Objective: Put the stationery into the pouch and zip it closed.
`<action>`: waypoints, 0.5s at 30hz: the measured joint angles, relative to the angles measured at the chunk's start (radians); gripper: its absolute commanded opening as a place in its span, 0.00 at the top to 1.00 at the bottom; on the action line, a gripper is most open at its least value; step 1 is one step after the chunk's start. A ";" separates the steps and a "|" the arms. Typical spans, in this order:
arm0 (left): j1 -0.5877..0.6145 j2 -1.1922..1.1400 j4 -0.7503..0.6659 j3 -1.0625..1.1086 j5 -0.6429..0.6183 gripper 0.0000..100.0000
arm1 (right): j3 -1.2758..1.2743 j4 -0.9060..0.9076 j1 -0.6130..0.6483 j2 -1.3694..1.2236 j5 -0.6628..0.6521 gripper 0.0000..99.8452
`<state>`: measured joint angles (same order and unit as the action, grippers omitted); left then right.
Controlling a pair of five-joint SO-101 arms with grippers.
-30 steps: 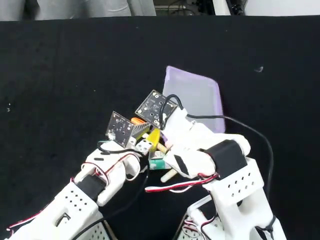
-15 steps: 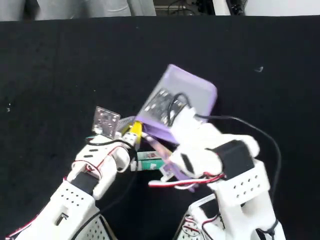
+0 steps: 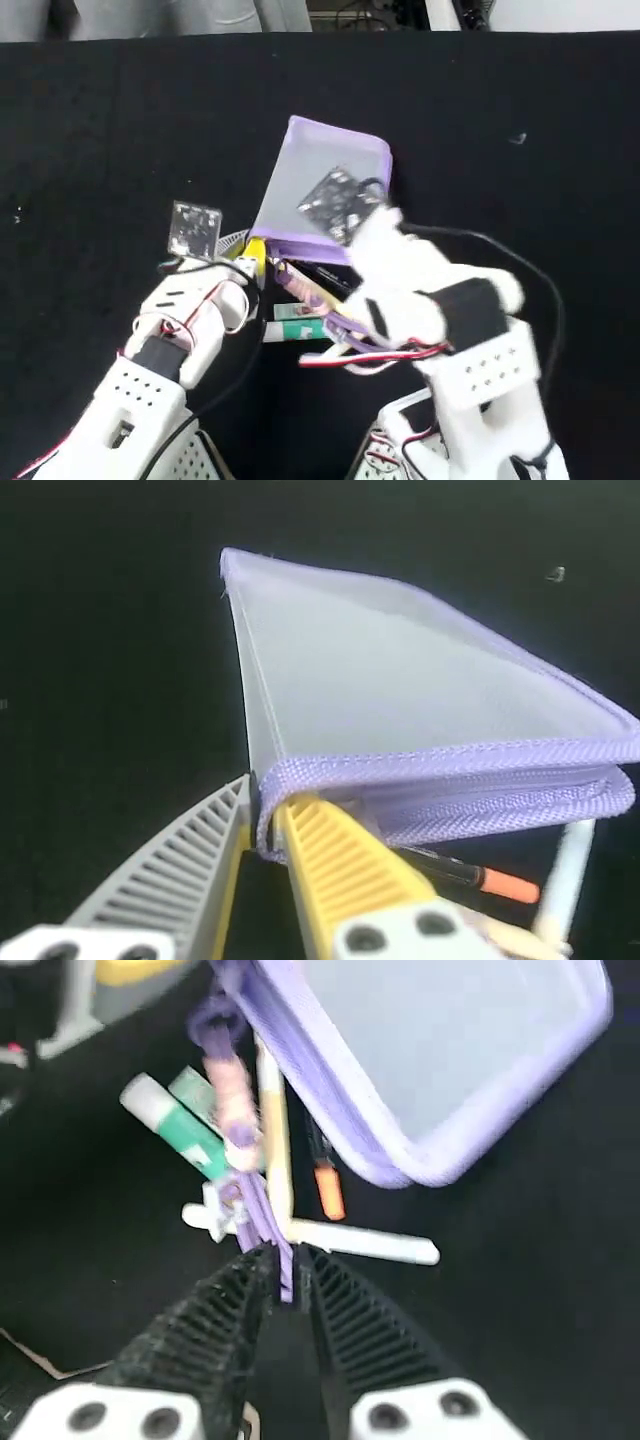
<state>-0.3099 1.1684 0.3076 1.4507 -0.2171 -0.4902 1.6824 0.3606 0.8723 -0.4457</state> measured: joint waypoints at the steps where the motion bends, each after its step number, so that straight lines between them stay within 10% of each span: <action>1: 0.003 0.000 0.051 -0.028 -0.026 0.97 | -0.032 -0.034 0.034 0.000 0.006 0.88; 15: 0.017 -0.003 0.198 -0.124 -0.112 0.97 | -0.411 -0.519 0.219 0.000 0.080 0.78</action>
<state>-0.2931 1.1653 0.5056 1.3265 -0.3291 -0.9014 1.1638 0.5800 0.8723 -0.3659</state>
